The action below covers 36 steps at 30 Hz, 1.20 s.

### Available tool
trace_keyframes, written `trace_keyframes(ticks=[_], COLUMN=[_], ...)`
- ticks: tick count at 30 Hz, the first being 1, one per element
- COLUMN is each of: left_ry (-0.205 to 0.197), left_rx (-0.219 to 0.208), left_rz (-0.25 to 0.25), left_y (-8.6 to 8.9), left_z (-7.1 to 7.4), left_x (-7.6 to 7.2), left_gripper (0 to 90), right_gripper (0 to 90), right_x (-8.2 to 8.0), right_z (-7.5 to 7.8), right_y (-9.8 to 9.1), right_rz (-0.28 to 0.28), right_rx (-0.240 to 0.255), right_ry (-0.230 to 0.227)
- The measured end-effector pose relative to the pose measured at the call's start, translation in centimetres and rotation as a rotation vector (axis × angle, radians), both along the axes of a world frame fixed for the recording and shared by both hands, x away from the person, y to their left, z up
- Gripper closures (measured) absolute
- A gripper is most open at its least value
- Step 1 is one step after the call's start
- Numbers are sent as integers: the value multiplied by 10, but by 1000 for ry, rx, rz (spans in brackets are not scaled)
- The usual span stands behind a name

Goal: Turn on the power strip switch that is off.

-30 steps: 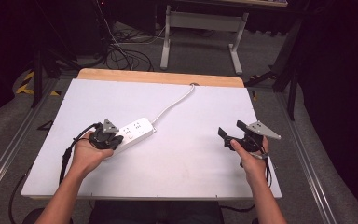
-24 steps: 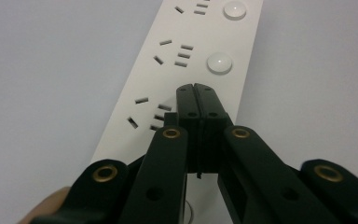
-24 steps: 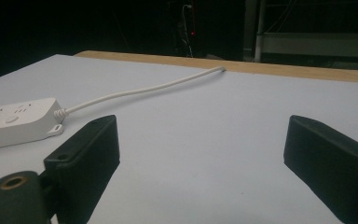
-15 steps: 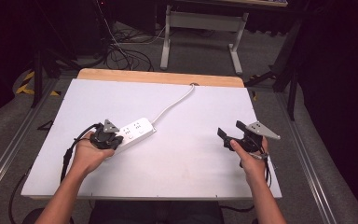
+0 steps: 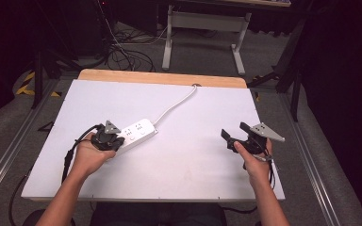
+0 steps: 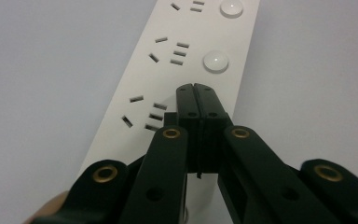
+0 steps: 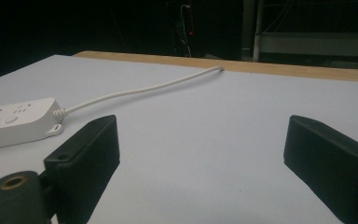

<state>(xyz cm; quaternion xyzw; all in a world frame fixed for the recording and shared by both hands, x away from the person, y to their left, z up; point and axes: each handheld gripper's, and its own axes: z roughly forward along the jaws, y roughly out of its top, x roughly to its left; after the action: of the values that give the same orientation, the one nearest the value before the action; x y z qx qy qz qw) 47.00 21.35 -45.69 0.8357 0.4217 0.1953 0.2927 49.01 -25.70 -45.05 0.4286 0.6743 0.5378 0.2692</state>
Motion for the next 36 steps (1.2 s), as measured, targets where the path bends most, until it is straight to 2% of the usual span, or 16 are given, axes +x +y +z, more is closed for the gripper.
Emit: trace_keyframes(ticks=[8, 14, 23, 36], left_ry=[-3, 7, 2, 6], left_rx=[13, 4, 21, 5], left_rz=[4, 2, 11, 13], left_y=[-2, -1, -4, -1], left_z=[0, 1, 1, 1], left_x=[0, 0, 0, 1], left_gripper=[900, 900, 900, 900], right_gripper=[115, 115, 116, 116], right_x=[-5, -4, -1, 0], right_z=[2, 1, 1, 1], right_y=[-1, -4, -2, -1], right_rz=[-5, -13, -5, 5], right_rx=[-1, 8, 13, 11], right_ry=[-6, 1, 1, 2])
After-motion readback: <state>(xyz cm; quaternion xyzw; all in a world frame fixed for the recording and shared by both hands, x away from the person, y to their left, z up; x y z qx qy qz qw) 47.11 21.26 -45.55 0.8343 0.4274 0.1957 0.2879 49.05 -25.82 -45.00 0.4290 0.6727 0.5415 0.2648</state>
